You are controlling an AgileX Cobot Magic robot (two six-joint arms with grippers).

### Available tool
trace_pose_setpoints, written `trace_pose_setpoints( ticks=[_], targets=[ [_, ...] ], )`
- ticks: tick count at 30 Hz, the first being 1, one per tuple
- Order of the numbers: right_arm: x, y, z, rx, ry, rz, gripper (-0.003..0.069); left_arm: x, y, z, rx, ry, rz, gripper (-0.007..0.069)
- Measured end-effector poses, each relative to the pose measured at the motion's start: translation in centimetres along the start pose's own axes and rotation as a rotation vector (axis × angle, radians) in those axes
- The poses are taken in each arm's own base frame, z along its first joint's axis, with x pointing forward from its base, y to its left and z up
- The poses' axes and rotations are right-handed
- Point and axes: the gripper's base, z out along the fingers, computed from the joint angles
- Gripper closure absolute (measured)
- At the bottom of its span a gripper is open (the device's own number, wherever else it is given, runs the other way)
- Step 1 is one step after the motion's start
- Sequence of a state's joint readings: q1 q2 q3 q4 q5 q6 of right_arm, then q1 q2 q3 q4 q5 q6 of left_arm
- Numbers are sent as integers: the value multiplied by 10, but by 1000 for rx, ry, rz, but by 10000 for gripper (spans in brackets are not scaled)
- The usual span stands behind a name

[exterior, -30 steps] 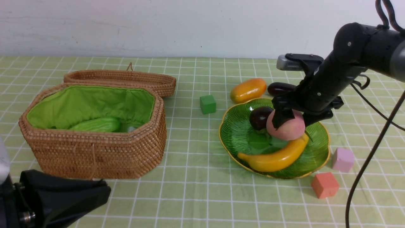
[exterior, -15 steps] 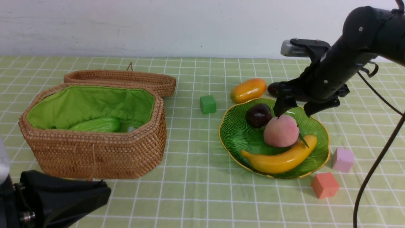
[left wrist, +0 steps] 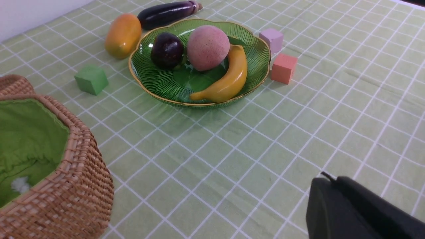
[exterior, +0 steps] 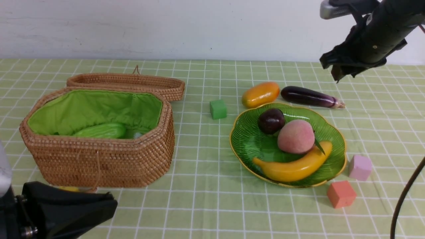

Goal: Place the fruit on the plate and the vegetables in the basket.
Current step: Grab an eggplant with your right arm and place it in the basket on the left.

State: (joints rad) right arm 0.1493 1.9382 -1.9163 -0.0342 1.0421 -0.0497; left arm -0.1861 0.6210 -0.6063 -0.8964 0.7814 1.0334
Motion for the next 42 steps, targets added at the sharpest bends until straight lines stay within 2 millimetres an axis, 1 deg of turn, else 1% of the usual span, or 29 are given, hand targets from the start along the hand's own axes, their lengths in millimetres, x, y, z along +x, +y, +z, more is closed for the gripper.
trace_pose_setpoints(
  ticks=[1, 2, 3, 4, 5, 7, 8, 9, 11, 12, 13, 14, 15, 16, 17, 18, 20, 23, 28, 38, 42],
  targets=[
    [-5, -11, 10, 11, 19, 4, 406, 0, 0, 0, 0, 0, 0, 632],
    [-5, -13, 12, 10, 26, 4, 408, 0, 0, 0, 0, 0, 0, 634],
    [-10, -24, 23, -4, 53, -5, 419, 0, 0, 0, 1, 1, 0, 637],
    [-12, -31, 31, -17, 70, -20, 417, 0, 0, 0, 1, 1, 0, 637],
    [-14, -32, 30, -20, 65, -34, 417, 0, 0, 0, 1, 1, 0, 637],
    [-16, -49, 56, -104, 93, -100, 380, 0, 0, 0, 1, 1, 0, 637],
    [-16, -50, 58, -109, 90, -108, 376, 0, 0, 0, 1, 1, 0, 637],
    [-18, -59, 71, -149, 73, -175, 338, 0, 0, 0, 1, 1, 0, 637],
    [-19, -65, 81, -168, 58, -235, 303, 0, 0, 0, 1, 1, -2, 637],
    [-17, -74, 96, -181, 46, -331, 250, 0, 0, 0, 1, 1, -3, 637],
    [-17, -75, 98, -180, 43, -340, 236, 0, 0, 0, 1, 1, -3, 637],
    [-13, -82, 114, -184, 39, -418, 182, 0, 0, 0, 1, 1, -3, 637],
    [-13, -82, 116, -182, 36, -427, 169, 0, 0, 0, 1, 1, -3, 637],
    [-10, -87, 129, -176, 27, -476, 126, 0, 0, 0, 1, 1, -3, 637],
    [-9, -88, 136, -174, 17, -505, 104, 0, 0, 0, 1, 1, -3, 637],
    [-7, -89, 149, -172, 2, -529, 71, 0, 0, 0, 0, 0, -4, 637],
    [-5, -88, 161, -179, -26, -552, 49, 0, 0, 0, -3, -2, -4, 637],
    [-2, -85, 181, -204, -83, -576, 42, -1, 1, 0, -11, -7, -4, 637],
    [1, -82, 198, -227, -128, -607, 65, -1, 1, 0, -14, -9, -7, 637],
    [0, -83, 204, -200, -159, -619, 76, 0, 0, 0, 2, 1, -6, 637],
    [-1, -84, 206, -187, -170, -617, 78, -4, 0, 0, 4, -41, -1, 637]
  ],
)
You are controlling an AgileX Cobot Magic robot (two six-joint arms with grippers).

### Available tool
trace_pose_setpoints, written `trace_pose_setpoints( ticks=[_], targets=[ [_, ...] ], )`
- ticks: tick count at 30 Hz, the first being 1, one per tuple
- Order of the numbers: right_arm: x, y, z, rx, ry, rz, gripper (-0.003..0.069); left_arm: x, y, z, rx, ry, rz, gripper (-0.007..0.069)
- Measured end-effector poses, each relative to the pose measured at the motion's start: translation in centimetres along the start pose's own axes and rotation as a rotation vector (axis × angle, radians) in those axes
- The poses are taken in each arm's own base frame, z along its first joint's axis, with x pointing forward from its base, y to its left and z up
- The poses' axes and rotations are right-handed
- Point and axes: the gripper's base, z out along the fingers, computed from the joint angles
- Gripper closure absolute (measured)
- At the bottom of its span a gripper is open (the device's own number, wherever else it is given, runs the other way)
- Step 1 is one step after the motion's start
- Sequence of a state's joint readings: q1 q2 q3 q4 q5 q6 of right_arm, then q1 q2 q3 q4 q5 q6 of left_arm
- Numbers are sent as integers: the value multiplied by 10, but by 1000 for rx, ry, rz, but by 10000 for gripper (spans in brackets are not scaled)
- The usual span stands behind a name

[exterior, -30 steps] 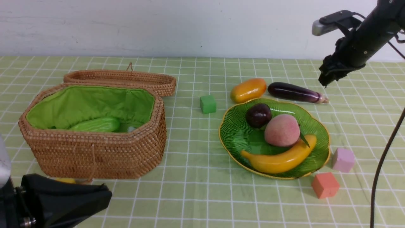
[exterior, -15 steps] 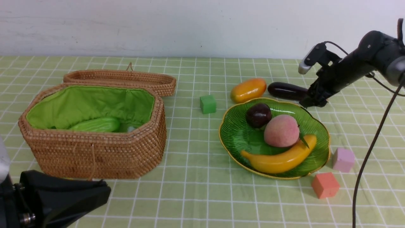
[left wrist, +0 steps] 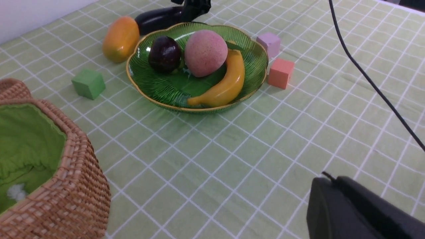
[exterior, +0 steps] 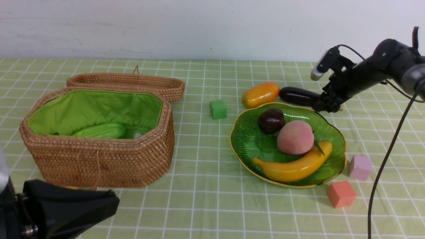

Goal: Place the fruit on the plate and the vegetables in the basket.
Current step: Grab an eggplant with your right arm and place it in the basket on the left.

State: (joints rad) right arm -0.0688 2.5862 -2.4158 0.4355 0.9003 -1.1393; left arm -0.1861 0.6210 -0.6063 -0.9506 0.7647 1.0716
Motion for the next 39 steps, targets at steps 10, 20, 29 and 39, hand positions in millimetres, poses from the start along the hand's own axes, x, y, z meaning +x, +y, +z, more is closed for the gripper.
trace_pose_setpoints(
  ticks=[10, 20, 29, 39],
  targets=[
    [5, 0, 10, 14, -10, 17, 153, -22, 6, -3, -60, -243, -8, 637],
    [6, 2, 12, -3, -12, 27, 330, -29, 10, -5, -102, -328, -38, 636],
    [14, -4, 7, -12, -9, 114, 330, -29, 10, -5, -104, -328, -38, 634],
    [-22, -2, -73, -106, 31, 200, 330, -24, 11, -4, -125, -270, 14, 631]
  ],
)
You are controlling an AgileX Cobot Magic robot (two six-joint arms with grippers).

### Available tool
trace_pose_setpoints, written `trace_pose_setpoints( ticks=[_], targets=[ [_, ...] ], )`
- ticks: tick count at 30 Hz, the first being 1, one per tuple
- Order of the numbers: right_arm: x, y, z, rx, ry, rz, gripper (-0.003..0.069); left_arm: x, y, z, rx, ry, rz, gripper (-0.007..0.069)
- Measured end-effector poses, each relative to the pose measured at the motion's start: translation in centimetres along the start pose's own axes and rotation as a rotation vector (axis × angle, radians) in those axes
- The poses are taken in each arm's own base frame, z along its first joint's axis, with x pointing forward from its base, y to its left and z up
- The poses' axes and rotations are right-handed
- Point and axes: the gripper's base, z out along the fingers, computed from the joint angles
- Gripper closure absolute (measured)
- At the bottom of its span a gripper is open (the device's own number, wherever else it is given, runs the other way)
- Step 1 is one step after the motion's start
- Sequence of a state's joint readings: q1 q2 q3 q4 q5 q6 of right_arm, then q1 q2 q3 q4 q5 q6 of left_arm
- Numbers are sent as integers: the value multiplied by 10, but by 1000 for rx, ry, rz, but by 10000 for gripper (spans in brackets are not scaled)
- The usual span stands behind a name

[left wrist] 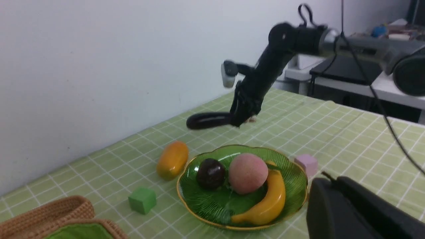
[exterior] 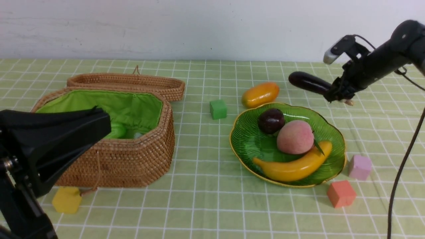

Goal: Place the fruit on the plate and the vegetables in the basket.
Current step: Grab an eggplant with your right arm and place it in the basket on the left.

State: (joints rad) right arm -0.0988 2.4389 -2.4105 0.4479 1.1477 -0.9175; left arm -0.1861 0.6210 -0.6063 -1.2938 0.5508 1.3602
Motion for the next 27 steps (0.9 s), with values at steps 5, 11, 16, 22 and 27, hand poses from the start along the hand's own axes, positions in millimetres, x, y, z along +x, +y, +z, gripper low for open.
trace_pose_setpoints(
  ticks=[5, 11, 16, 22, 27],
  targets=[
    [-26, 17, -53, -38, -65, 115, 330, 5, 2, 0, -26, 55, 8, 631],
    [-77, 68, -120, -55, -194, 192, 330, 3, 10, -9, -162, 41, 1, 630],
    [-124, 152, -140, -159, -253, 95, 330, -2, 7, -23, -213, 2, 8, 628],
    [-158, 266, -117, -354, -238, -109, 330, 0, 6, -35, -272, 18, -26, 627],
    [-170, 341, -72, -429, -252, -246, 330, 3, 6, -48, -351, 34, -70, 627]
  ],
)
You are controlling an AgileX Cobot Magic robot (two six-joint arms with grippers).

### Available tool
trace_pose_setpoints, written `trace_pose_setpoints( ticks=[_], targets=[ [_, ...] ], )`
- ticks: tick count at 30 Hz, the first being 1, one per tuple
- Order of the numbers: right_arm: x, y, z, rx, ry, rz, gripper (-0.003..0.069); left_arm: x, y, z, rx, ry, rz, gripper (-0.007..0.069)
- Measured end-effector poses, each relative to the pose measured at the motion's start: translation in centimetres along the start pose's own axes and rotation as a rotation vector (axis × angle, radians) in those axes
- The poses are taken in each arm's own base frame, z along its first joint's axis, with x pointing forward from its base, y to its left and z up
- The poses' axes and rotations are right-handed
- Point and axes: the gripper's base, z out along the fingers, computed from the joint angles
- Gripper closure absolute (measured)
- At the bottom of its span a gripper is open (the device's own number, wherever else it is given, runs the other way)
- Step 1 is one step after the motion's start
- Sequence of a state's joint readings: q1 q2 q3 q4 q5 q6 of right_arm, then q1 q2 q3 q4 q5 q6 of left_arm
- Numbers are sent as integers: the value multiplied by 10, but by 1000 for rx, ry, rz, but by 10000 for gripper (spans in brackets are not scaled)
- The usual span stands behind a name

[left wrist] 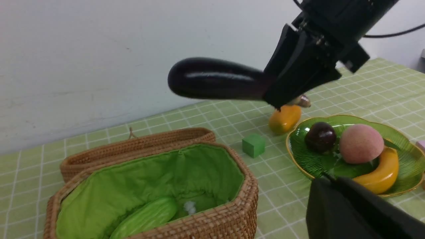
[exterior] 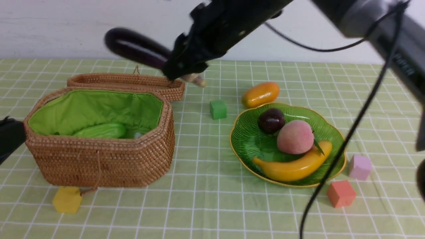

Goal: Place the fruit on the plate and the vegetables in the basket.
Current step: Grab an eggplant with your right arm and place it in the basket on the left, then use the right arm to grab a mango and put it into the right plate

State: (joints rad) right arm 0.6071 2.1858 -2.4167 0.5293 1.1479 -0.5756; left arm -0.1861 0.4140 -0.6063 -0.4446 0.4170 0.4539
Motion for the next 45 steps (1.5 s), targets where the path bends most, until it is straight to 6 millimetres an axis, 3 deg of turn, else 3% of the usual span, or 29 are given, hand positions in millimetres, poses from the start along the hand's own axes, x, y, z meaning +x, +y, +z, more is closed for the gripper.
trace_pose_setpoints(
  ticks=[2, 5, 10, 14, 17, 19, 20, 22, 25, 28, 32, 35, 36, 38, 40, 42, 45],
  targets=[
    [-1, 5, 14, 0, -13, -16, 330, 0, 1, -3, -15, 0, -15, 627],
    [2, 17, 62, 13, -57, -74, 330, 4, 3, -15, -63, 17, -68, 627],
    [8, 21, 104, 54, -118, -132, 330, 11, 6, -25, -119, 62, -75, 624],
    [15, 15, 120, 99, -130, -169, 330, 13, 6, -30, -129, 79, -81, 624],
    [15, 13, 121, 119, -133, -181, 316, 14, 6, -30, -129, 85, -83, 622],
    [15, 13, 120, 131, -126, -192, 227, 14, 6, -30, -129, 89, -82, 622],
    [14, 13, 118, 132, -121, -191, 144, 14, 6, -30, -129, 89, -82, 622],
    [13, 14, 114, 126, -108, -185, 46, 14, 6, -30, -129, 89, -82, 622],
    [9, 19, 100, 120, -69, -185, -13, 14, 6, -30, -129, 89, -82, 622],
    [5, 23, 82, 121, -13, -167, -6, 14, 6, -30, -128, 89, -83, 622],
    [-9, 34, 31, 166, 52, -89, 99, 14, 6, -30, -123, 88, -92, 622],
    [-16, 40, -8, 245, 98, -40, 241, 14, 5, -30, -113, 86, -109, 622],
    [-15, 40, -8, 243, 105, -39, 252, 14, 4, -30, -112, 86, -110, 622],
    [-16, 40, -35, 335, 152, -7, 390, 14, 3, -29, -100, 83, -128, 622],
    [-16, 34, -52, 433, 170, 28, 498, 14, 2, -29, -89, 84, -134, 622],
    [-14, 25, -60, 504, 169, 80, 561, 14, 2, -29, -82, 85, -138, 622],
    [-2, -13, -79, 651, 144, 291, 636, 14, 0, -29, -60, 86, -133, 621]
  ],
)
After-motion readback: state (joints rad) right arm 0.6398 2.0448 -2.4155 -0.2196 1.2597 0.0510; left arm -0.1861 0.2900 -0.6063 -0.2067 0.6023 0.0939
